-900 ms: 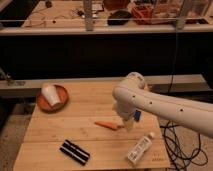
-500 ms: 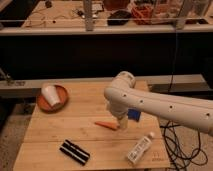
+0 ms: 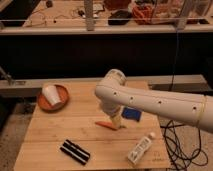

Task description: Move the arm in a circular motion

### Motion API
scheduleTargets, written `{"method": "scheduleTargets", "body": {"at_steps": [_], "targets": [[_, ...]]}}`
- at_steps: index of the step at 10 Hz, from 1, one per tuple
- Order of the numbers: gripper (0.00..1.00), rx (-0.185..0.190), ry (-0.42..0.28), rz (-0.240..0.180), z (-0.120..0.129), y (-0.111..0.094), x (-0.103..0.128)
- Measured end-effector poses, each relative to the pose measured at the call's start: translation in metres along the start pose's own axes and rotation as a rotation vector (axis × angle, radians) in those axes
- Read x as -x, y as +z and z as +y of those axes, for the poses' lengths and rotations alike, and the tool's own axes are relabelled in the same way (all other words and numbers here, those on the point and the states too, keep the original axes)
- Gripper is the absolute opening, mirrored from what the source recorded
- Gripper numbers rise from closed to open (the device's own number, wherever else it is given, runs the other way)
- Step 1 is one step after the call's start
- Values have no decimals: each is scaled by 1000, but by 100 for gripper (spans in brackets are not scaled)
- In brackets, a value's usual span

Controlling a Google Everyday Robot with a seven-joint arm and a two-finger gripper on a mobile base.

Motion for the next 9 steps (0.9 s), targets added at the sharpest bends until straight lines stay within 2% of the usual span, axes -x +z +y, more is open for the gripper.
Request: {"method": "scheduleTargets", "body": {"at_steps": [5,8,9], "targets": [[80,-1,-61,4,-32,4,26],[80,1,-76,14,-39,5,23],[80,-4,-93,9,-49,5,32]]}}
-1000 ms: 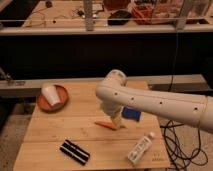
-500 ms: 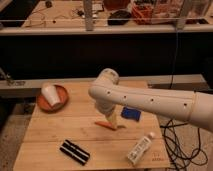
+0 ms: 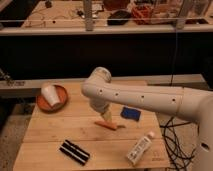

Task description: Move the arm in a circular motion

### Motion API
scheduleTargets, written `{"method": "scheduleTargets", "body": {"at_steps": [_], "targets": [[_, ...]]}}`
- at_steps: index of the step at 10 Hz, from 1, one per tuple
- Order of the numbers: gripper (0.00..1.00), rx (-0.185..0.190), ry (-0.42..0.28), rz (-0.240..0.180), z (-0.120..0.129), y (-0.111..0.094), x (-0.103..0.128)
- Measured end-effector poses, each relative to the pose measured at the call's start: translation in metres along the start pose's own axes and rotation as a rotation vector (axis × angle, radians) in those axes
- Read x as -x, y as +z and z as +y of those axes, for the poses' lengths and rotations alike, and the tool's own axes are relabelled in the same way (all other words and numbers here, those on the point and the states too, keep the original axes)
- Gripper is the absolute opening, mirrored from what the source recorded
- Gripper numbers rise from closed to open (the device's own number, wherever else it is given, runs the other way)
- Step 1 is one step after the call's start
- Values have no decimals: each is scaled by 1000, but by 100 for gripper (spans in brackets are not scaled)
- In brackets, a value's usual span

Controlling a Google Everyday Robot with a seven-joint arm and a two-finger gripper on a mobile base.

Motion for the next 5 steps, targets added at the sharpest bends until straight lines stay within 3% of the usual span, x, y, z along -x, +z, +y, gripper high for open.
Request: {"method": "scheduleTargets", "body": {"at_steps": [4,5], "targets": [[80,0,-14,6,-21,1,1],[80,-9,-20,5,-39,-1,-1]]}}
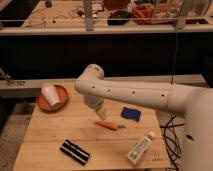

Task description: Move the arm in a circular motion

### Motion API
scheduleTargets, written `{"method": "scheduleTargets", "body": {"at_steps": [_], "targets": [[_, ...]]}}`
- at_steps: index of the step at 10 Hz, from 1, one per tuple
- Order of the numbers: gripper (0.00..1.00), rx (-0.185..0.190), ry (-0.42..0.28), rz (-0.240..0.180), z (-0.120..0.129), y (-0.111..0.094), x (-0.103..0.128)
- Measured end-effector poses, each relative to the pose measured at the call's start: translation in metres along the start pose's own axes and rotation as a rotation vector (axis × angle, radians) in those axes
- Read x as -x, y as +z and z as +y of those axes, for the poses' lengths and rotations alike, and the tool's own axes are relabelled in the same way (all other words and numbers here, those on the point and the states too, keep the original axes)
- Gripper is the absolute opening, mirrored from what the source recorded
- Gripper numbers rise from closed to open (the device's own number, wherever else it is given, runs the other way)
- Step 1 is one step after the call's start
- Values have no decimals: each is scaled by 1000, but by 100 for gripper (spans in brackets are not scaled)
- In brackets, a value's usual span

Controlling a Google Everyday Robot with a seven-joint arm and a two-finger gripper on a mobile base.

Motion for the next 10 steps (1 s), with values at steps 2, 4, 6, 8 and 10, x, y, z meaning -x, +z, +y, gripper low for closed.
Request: {"method": "scheduleTargets", "body": {"at_steps": [2,4,6,8,10], "targets": [[80,-4,-5,0,-17,-1,0],[80,-6,2,0,-23,-3,-11],[80,-11,18,-6,-23,-3,-35],[80,-9,37,-15,-22,-3,-48],[80,-8,68,-26,-12,-6,-66]]}}
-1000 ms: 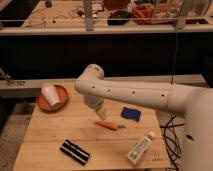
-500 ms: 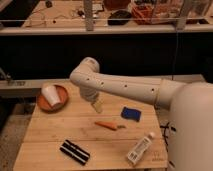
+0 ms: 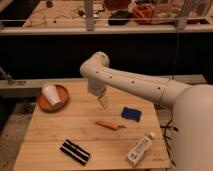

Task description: Move the arm in a circular motion

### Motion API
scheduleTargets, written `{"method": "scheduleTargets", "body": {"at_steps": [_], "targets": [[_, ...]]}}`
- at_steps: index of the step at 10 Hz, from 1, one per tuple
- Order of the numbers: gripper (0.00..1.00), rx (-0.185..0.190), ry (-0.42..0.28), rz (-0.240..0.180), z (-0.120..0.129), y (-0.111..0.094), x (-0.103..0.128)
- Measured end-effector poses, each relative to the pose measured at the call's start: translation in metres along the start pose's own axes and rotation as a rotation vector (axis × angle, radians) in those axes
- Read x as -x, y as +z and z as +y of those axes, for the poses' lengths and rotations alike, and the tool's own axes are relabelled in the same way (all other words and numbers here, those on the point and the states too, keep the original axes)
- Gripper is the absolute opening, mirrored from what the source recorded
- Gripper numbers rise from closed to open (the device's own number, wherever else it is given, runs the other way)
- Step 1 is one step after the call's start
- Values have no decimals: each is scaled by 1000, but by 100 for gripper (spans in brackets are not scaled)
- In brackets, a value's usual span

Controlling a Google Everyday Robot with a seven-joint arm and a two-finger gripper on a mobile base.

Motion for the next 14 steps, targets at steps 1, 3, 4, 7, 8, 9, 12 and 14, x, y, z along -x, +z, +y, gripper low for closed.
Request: {"method": "scheduleTargets", "body": {"at_steps": [1,3,4,7,8,9,12,14], "targets": [[80,6,17,0,5,-1,-10],[80,2,50,-19,7,-5,-19],[80,6,68,-20,14,-7,-29],[80,16,141,-32,40,-11,-59],[80,16,170,-32,50,-12,-70],[80,19,186,-31,55,-13,-76],[80,23,224,-42,85,-13,-98],[80,23,257,-48,111,-14,-112]]}}
